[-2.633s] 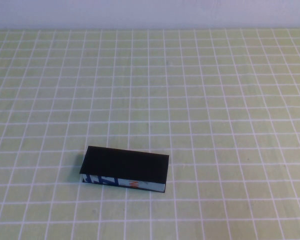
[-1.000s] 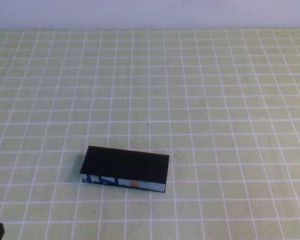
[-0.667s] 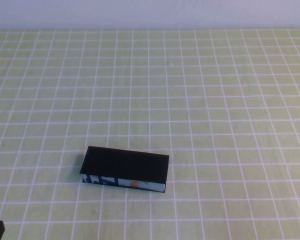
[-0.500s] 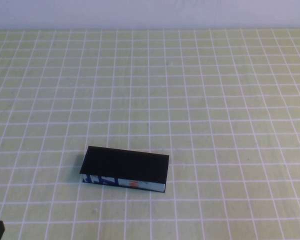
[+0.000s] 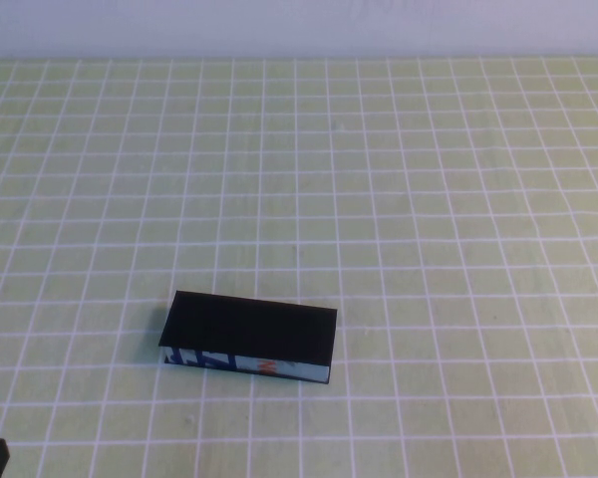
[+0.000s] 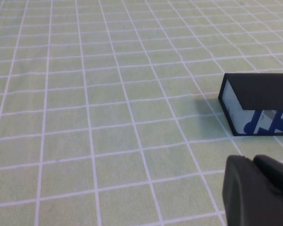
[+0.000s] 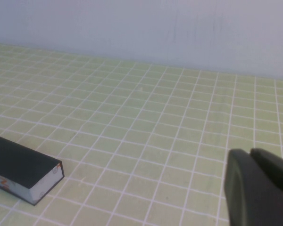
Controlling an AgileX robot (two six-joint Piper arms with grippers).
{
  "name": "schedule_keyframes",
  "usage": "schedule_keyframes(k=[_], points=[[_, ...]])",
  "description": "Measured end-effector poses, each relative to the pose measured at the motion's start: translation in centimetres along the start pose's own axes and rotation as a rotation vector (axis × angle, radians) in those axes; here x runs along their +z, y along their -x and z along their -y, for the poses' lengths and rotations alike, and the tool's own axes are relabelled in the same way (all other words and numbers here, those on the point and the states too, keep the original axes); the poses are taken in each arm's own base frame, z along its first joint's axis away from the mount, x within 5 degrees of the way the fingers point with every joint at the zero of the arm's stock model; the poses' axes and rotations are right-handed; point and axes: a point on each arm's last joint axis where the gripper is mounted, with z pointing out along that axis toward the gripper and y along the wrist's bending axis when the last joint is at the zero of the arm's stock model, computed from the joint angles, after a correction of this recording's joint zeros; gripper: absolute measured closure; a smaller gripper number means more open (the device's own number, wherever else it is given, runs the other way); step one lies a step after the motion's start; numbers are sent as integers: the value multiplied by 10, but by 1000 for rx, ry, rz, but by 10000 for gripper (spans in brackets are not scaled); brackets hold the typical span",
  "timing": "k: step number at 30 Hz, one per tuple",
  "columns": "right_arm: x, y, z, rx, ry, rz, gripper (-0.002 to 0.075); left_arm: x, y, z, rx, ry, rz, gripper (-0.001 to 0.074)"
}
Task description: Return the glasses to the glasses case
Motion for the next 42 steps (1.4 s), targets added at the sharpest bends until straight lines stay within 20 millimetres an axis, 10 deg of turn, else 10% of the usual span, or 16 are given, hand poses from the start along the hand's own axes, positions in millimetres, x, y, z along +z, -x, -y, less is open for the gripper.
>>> schedule_keyframes(k=[22,42], points=[[1,-3,1,4,-61,4,743,0,0,0,-2,0,0,738],[33,-64,4,114,-219,55,743,0,0,0,-2,0,0,738]])
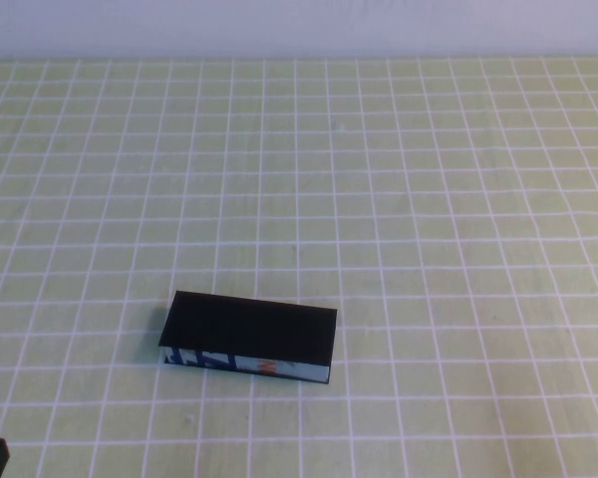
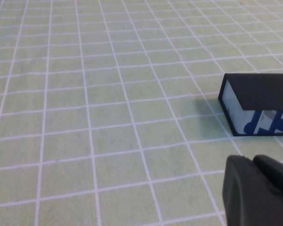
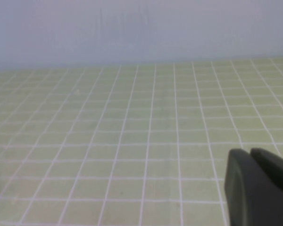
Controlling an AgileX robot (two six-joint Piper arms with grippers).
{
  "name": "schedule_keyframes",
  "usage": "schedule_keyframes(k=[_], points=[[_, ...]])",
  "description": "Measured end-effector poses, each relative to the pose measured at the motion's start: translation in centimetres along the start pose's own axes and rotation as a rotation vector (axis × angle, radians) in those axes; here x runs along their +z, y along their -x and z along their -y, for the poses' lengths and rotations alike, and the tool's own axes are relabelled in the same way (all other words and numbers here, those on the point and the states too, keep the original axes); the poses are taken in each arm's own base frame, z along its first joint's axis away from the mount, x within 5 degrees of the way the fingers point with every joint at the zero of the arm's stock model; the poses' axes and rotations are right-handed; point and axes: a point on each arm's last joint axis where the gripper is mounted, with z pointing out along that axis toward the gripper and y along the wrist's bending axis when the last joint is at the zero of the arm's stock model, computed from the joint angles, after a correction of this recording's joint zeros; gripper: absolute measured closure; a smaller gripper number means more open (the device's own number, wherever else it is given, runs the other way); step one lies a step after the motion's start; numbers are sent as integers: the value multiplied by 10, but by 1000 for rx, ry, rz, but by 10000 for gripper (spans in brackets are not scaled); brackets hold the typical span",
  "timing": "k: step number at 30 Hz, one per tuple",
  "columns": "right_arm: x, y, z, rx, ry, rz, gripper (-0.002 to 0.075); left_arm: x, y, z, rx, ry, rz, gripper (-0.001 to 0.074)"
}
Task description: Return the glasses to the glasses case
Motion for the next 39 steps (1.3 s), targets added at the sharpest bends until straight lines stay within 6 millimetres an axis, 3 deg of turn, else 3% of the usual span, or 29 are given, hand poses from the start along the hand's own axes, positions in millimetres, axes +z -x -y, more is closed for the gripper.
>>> schedule_keyframes(k=[9,21,39], points=[[8,-39,4,-85,-7,-80,743,0,0,0,0,0,0,738],[5,-50,9,-75,-74,-181,743,0,0,0,0,0,0,738],[2,-50,8,-69,-71,-150,743,0,0,0,0,0,0,738]])
